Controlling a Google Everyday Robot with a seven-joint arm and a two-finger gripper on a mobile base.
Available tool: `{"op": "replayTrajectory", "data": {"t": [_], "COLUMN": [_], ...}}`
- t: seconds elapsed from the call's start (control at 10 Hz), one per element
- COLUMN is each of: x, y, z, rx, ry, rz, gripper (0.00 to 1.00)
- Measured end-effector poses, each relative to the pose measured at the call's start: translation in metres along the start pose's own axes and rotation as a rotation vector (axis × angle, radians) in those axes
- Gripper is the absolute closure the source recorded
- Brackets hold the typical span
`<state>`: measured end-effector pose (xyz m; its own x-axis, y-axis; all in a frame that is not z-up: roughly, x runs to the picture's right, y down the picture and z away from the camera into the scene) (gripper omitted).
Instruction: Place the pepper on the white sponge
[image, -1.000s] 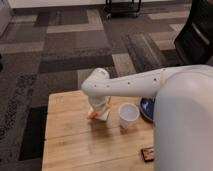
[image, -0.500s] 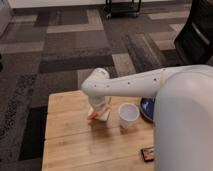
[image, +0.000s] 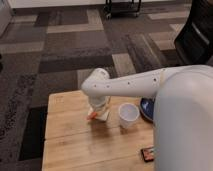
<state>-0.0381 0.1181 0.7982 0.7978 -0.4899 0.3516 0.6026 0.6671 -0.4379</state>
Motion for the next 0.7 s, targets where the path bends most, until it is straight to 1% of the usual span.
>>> {"op": "replayTrajectory", "data": {"t": [0.2,0.3,0.4,0.5,0.6,0.7], "x": [0.0000,-0.0001,0.0000,-0.0001,0.0000,0.0000], "y": [0.0000,0.0000,0.0000,-0.0001,-0.0001,-0.0001], "z": [0.0001,0.0001,0.0000,0.0000,0.0000,0.0000], "rx": [0.000,0.000,0.000,0.000,0.000,0.000], "ry": [0.000,0.000,0.000,0.000,0.000,0.000], "rz": [0.000,0.000,0.000,0.000,0.000,0.000], "gripper": [0.82,0.90,0.90,0.80,0.73,0.60]}}
